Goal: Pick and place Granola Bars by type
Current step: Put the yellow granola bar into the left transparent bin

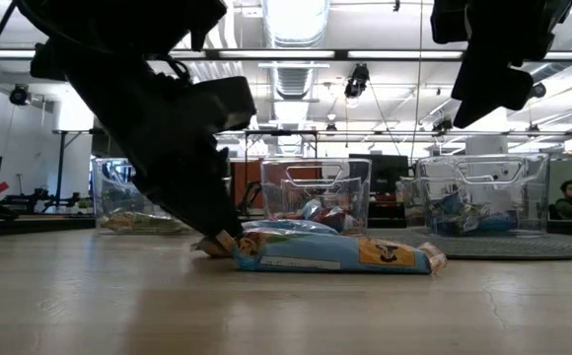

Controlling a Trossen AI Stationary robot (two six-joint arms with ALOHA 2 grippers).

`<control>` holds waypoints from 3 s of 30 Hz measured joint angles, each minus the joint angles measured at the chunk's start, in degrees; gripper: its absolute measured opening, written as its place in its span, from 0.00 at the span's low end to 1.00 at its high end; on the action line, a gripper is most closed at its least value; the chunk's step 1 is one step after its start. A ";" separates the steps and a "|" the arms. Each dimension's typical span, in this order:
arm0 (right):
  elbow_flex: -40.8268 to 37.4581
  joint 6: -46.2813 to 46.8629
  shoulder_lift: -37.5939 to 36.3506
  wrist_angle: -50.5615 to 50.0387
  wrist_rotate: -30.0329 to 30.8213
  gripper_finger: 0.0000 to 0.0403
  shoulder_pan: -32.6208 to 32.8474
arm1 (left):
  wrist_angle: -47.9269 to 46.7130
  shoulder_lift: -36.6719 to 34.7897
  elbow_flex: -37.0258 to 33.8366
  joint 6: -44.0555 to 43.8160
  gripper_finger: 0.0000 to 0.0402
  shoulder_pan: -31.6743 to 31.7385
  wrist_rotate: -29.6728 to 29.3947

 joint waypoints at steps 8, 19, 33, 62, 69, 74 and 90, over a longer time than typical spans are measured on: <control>-0.02 -0.80 0.00 0.50 1.66 0.58 0.01 | -8.13 -10.34 4.42 -11.48 0.17 -1.95 -14.07; -0.02 -2.45 0.00 1.95 5.46 0.58 0.00 | -51.32 -32.17 5.09 -53.14 0.17 3.28 -41.34; -0.02 -0.31 0.00 3.19 6.47 0.58 -0.09 | -49.64 -36.12 -4.91 -42.50 0.19 25.28 -25.94; -0.02 -3.77 0.00 3.28 6.82 0.58 -0.11 | -5.44 -29.54 -2.56 -4.28 0.44 0.48 -14.95; -0.02 -3.68 0.00 3.28 7.24 0.58 -0.33 | -1.36 -15.39 -1.19 -8.40 0.44 -2.15 -7.48; -0.02 -1.84 0.00 3.28 6.96 0.58 -0.31 | 0.79 -5.44 3.66 -2.65 0.44 -3.27 -4.58; -0.04 -0.51 -0.02 2.93 3.74 0.58 -0.17 | -0.68 4.77 11.00 2.63 0.44 -5.60 -0.63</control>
